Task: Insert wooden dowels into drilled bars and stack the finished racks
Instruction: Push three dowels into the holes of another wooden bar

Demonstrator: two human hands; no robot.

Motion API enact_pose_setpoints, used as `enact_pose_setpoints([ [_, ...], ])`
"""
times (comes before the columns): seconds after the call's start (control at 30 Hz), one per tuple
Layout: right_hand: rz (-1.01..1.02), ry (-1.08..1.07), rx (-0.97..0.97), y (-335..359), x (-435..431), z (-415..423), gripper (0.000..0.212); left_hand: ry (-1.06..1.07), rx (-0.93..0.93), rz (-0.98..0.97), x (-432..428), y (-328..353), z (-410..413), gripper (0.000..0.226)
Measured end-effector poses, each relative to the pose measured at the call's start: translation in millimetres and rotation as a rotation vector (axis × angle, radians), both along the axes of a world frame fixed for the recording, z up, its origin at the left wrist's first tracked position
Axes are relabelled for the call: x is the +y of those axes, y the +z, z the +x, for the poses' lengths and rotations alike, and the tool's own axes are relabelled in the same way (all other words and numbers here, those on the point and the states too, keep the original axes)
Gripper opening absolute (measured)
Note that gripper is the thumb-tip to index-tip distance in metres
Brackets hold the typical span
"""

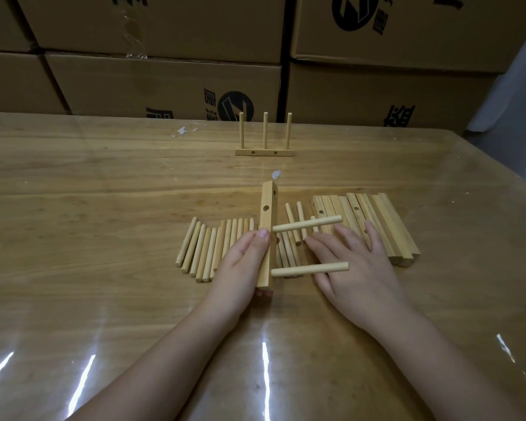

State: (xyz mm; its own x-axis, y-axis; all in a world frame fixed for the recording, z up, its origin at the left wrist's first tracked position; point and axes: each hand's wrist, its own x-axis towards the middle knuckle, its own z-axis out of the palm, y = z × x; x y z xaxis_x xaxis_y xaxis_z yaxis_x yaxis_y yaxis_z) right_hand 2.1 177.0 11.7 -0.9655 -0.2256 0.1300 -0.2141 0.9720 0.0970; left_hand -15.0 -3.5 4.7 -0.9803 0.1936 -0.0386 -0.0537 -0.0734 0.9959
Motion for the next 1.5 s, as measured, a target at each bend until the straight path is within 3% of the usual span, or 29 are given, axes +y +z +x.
enact_pose_setpoints([
  [0.2,-0.077,0.004,-0.011,-3.7,-0.8,-3.9,0.035,-0.006,0.008,-0.002,-1.5,-0.3,0.1,0.045],
  [0.33,-0.133,0.033,-0.004,-2.1,0.7,-7.1,0.032,0.005,0.021,-0.003,-2.2,-2.3,-0.5,0.037],
  [0.5,-0.041,0.005,-0.166,23.4,-2.9,-27.0,0.03,0.004,0.021,-0.005,-2.7,-2.5,-0.3,0.036],
  [0.63,0.149,-0.064,-0.41,44.0,-7.8,-55.6,0.065,0.0,0.009,-0.001,-3.1,-1.3,0.6,0.031],
  [0.73,0.082,-0.153,-0.6,54.8,-8.3,-69.5,0.089,-0.01,-0.005,-0.002,-2.9,-0.2,0.8,0.028],
  [0.9,0.08,-0.119,-0.609,55.9,-8.6,-71.3,0.08,-0.009,-0.013,0.002,-3.1,-0.4,1.1,0.029],
  [1.0,-0.223,-0.086,-0.516,53.3,4.5,-58.8,0.09,-0.004,-0.019,0.004,-2.9,0.2,1.0,0.029],
  [1.1,-0.684,-0.062,-0.384,44.4,21.6,-41.0,0.076,-0.018,-0.002,0.004,-2.8,0.2,2.0,0.032],
  [1.17,-1.261,-0.101,-0.358,35.0,27.2,-30.8,0.061,-0.014,0.007,-0.015,-3.3,0.3,2.3,0.032],
  [1.23,-1.98,-0.065,-0.417,22.0,33.8,-26.5,0.063,-0.008,0.011,-0.035,-4.1,0.0,2.1,0.032],
  [1.3,-2.453,0.005,-0.428,8.9,39.4,-23.0,0.07,-0.007,0.011,-0.053,-4.0,-0.1,1.6,0.03],
  [1.37,-2.645,0.039,-0.416,3.4,41.9,-23.2,0.073,-0.001,0.003,-0.066,-3.6,0.2,0.2,0.03],
  [1.5,-2.531,0.047,-0.393,-1.2,43.9,-27.8,0.049,-0.002,0.011,-0.076,-3.5,-3.0,-2.1,0.033],
])
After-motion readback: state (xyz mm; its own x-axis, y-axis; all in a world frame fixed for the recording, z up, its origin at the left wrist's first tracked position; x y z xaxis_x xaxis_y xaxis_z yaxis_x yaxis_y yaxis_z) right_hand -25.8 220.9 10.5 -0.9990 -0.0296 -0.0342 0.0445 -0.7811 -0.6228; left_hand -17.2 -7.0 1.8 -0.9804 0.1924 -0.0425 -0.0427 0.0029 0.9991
